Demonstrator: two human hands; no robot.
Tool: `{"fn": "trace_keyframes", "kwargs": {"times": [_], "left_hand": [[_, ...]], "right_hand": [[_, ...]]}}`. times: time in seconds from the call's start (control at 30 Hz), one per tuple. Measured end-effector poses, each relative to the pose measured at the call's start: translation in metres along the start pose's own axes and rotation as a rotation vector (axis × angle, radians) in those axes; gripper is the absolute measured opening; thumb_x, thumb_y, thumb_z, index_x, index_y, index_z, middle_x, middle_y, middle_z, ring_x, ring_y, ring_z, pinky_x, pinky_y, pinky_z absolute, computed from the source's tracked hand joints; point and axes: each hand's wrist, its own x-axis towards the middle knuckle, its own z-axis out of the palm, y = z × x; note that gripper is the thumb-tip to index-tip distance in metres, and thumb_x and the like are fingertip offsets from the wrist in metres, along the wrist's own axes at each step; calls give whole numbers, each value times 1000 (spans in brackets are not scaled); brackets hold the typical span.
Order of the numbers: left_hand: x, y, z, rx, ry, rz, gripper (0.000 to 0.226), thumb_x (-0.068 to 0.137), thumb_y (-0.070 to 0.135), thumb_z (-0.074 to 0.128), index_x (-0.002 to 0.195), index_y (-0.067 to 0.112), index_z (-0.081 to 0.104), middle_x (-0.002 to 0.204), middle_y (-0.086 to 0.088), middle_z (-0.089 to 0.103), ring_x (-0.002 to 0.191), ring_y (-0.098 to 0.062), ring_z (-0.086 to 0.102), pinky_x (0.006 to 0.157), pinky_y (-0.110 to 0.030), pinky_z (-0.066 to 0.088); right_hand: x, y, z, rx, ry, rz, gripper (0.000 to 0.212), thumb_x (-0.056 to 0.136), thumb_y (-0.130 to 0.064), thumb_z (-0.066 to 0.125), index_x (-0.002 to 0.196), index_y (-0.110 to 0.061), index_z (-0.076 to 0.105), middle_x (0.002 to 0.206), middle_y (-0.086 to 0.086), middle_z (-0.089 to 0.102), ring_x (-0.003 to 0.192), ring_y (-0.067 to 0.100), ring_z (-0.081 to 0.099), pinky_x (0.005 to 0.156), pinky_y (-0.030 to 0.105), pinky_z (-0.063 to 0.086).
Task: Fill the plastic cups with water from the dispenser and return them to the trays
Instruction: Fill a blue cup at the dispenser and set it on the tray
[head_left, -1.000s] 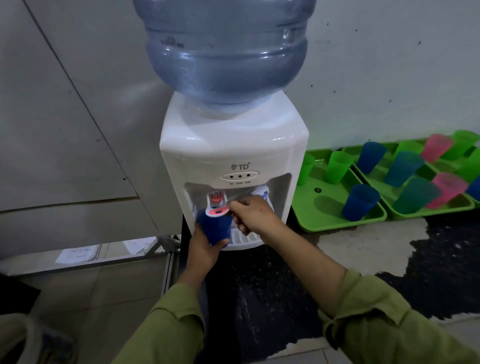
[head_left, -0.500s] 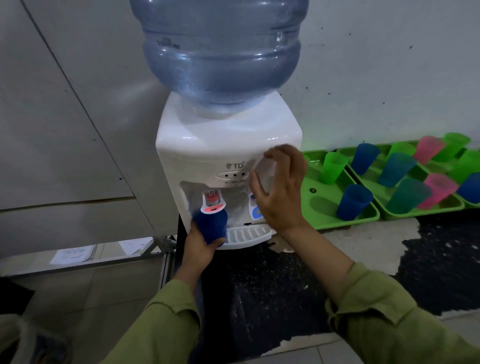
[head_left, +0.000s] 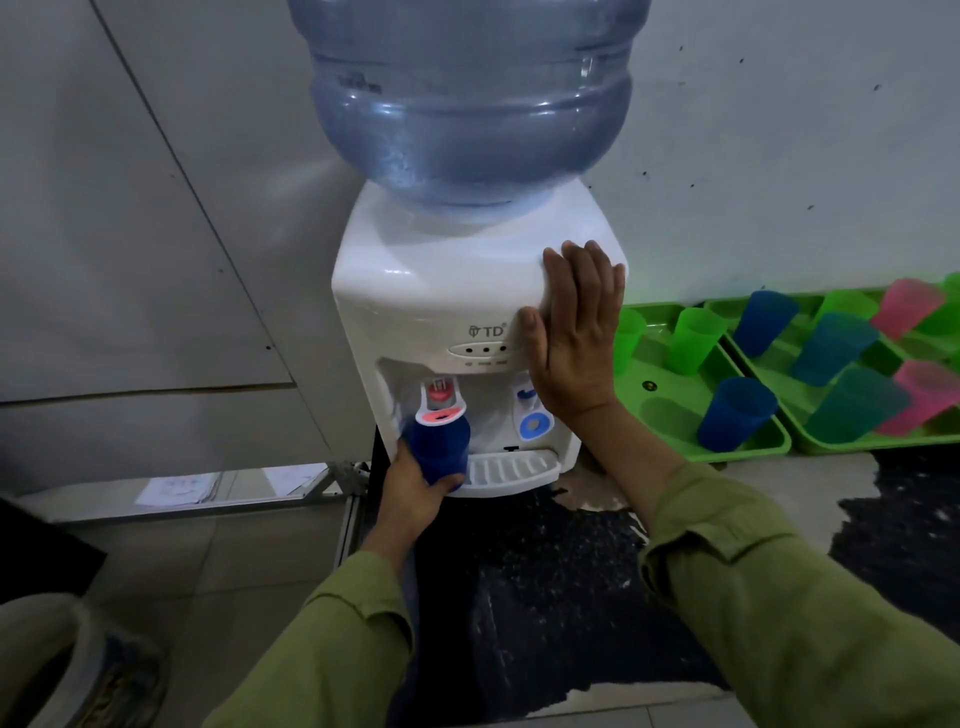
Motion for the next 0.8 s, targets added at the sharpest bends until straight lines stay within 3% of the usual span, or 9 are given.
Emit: {"fn": "trace_keyframes", "kwargs": {"times": [0.23,0.5,0.8], "left_hand": [[0,-1,1,-18,3,-3,90,66,7,81,139,10,30,131,-11,54,120,-26,50,103,-47,41],[0,-1,2,-11,13,0,88,66,9,82,138,11,31,130,-9,55,120,-26,51,103,-47,42],[-3,3,4,14,42,1,87,69,7,80,139,9,30,132,-11,53,121,-26,49,101,-31,38]], "right_hand": [[1,5,9,-27,15,-17,52,96,-43,22,136,-10,31,142,8,26,137,31,20,119,41,2],[1,7,11,-33,38,-29,53,95,-44,22,135,-10,32,142,9,26,136,32,22,117,44,7],[1,7,12,-32,42,-33,53,96,-44,20,135,-11,32,141,9,26,136,32,22,117,44,6]]}}
